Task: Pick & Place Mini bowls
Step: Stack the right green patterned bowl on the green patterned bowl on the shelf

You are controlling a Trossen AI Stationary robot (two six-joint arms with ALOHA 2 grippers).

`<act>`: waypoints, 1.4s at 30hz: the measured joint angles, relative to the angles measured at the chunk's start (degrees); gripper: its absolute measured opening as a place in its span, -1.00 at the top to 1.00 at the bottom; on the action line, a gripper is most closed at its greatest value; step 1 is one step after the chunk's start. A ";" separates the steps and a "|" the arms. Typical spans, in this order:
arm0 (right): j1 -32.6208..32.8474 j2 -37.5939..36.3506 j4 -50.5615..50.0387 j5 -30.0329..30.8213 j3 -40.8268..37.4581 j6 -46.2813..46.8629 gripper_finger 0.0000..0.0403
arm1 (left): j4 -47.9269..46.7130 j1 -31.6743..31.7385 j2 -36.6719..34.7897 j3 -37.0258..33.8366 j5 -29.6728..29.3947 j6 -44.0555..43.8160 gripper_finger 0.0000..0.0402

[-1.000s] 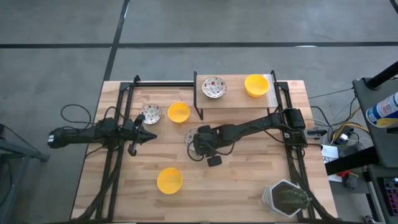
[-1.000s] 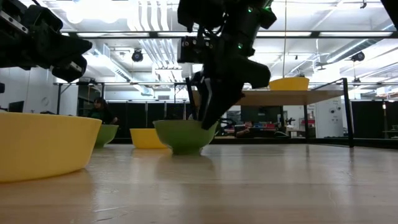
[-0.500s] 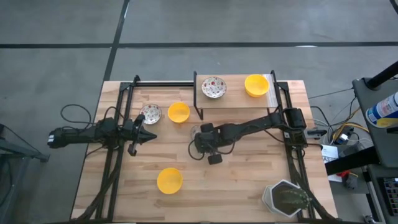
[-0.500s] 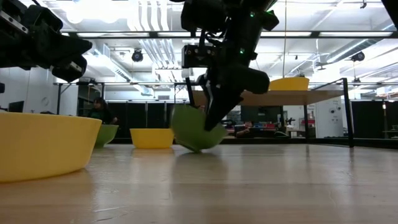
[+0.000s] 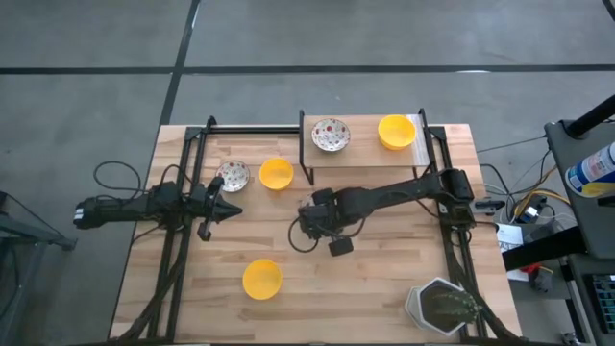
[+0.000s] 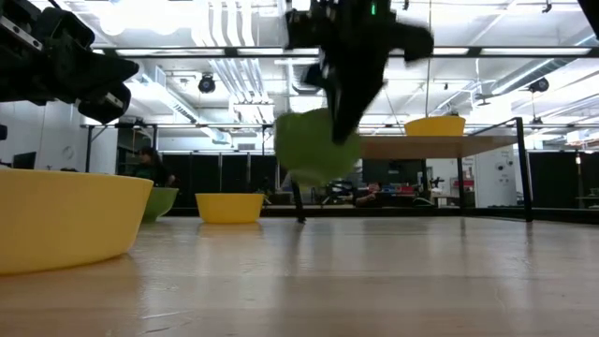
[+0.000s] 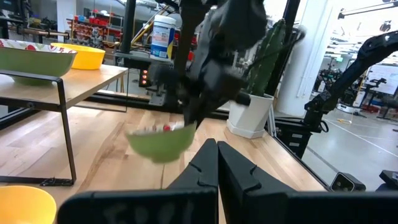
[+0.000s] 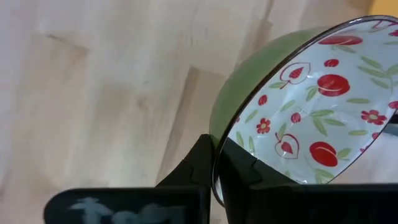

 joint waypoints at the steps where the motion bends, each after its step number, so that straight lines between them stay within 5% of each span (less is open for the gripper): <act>1: 0.17 0.00 -2.12 0.21 2.15 -0.02 0.95 | 0.00 0.02 0.00 0.00 0.00 0.00 1.00; 9: -0.05 0.00 -17.87 6.74 17.47 -0.24 0.96 | 0.02 0.00 0.00 0.00 0.00 0.00 1.00; 18: -3.91 -0.11 -27.47 18.20 25.86 -4.61 0.96 | 0.01 0.02 0.00 -0.02 0.00 0.00 1.00; 42: -20.62 0.55 -27.42 19.69 30.54 -29.11 0.96 | 0.02 0.00 0.00 0.00 0.00 0.00 1.00</act>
